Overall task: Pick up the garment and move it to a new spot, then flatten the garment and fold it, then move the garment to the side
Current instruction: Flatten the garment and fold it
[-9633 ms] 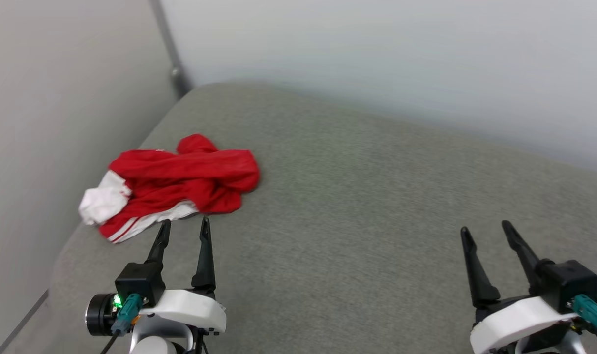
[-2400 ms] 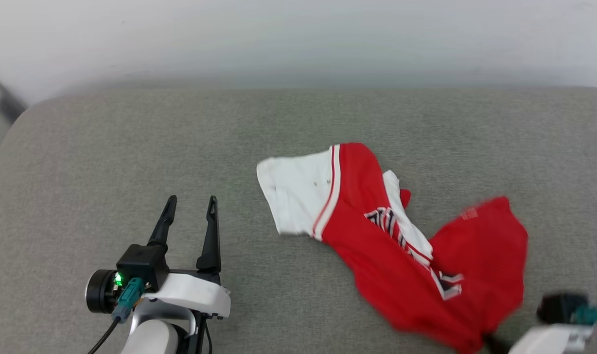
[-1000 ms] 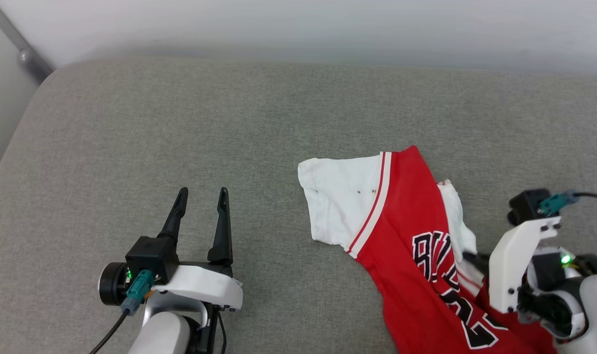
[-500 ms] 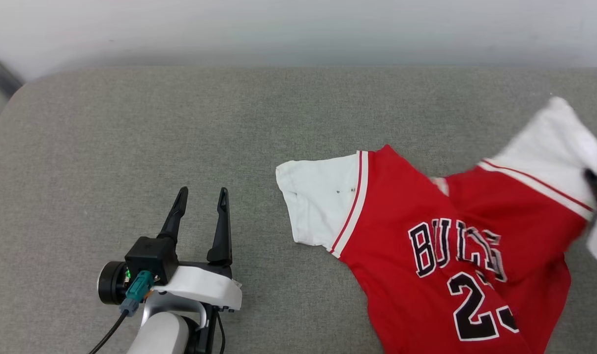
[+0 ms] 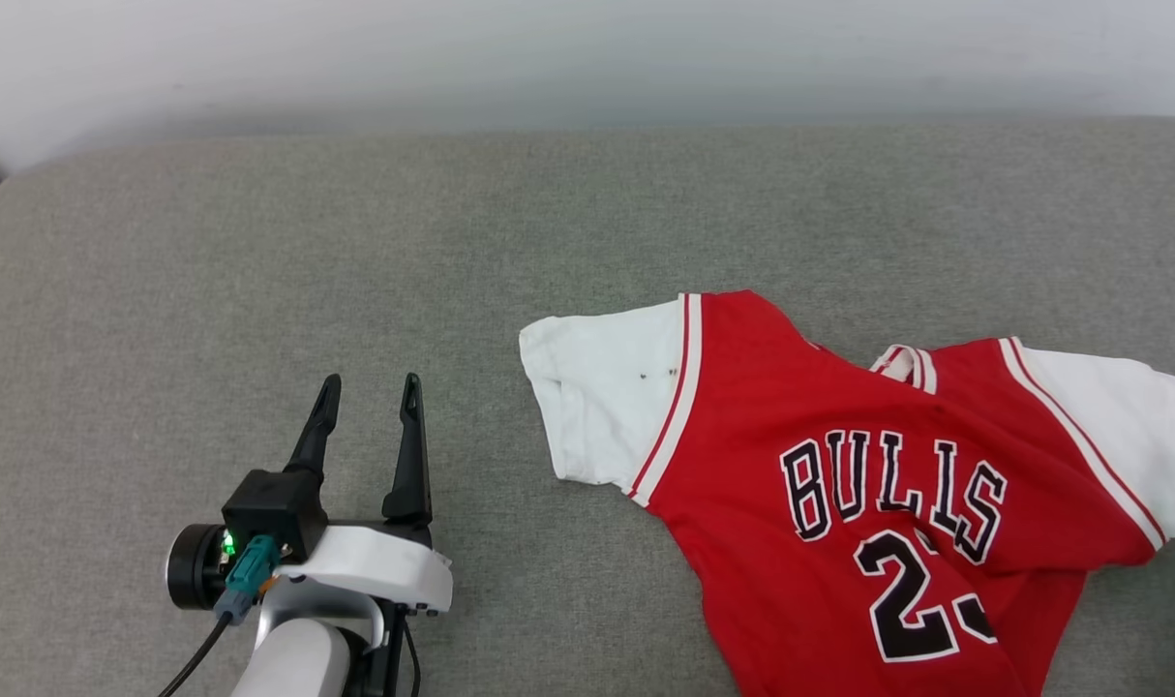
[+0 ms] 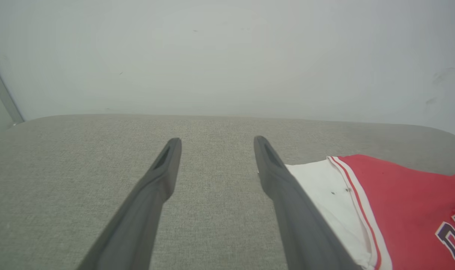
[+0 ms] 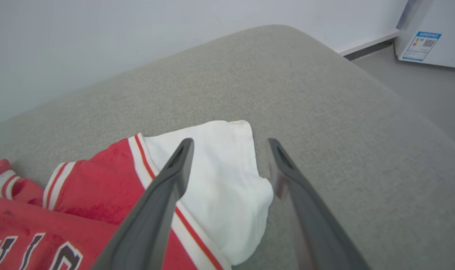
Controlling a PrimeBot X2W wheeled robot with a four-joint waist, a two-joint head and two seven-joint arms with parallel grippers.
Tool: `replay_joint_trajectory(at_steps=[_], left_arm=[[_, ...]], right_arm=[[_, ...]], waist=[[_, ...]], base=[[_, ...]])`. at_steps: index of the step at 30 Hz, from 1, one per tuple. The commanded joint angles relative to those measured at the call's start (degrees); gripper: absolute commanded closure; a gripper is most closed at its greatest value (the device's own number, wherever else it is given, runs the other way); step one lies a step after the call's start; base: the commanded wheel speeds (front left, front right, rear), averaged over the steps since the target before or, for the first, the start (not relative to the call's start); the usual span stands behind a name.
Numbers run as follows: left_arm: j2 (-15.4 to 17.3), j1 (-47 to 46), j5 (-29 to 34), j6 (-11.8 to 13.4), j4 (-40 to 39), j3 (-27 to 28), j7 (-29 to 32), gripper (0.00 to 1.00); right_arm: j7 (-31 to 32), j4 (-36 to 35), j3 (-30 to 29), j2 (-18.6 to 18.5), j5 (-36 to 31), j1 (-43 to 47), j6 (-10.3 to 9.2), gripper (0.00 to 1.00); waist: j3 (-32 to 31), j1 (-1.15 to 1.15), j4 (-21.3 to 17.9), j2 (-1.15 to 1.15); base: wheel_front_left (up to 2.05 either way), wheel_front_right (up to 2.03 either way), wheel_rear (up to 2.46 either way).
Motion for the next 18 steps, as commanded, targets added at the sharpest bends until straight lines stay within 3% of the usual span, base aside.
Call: replay_joint_trajectory(at_steps=[1, 9, 18], left_arm=[[0.28, 0.9, -0.18, 0.38, -0.27, 0.1, 0.24, 0.0], [1.23, 2.77, -0.79, 1.2, -0.71, 0.7, 1.07, 0.0], [2.6, 5.61, -1.39, 1.81, -1.0, 1.08, 2.5, 0.0]], right_arm=[[-2.89, -1.29, 0.9, -0.51, -0.58, -0.38, -0.02, 0.0], [-9.95, -10.49, 9.3, -0.12, -2.69, 3.62, -0.02, 0.0], [-8.73, -23.95, 19.15, 4.78, -5.05, 13.9, -0.02, 0.0]], waist=[[-0.87, 0.0, -0.55, 0.0], [-4.05, 0.0, -1.16, 0.0], [-7.41, 0.0, -1.73, 0.0]], base=[[0.0, 0.0, 0.0], [0.0, 0.0, 0.0], [0.0, 0.0, 0.0]])
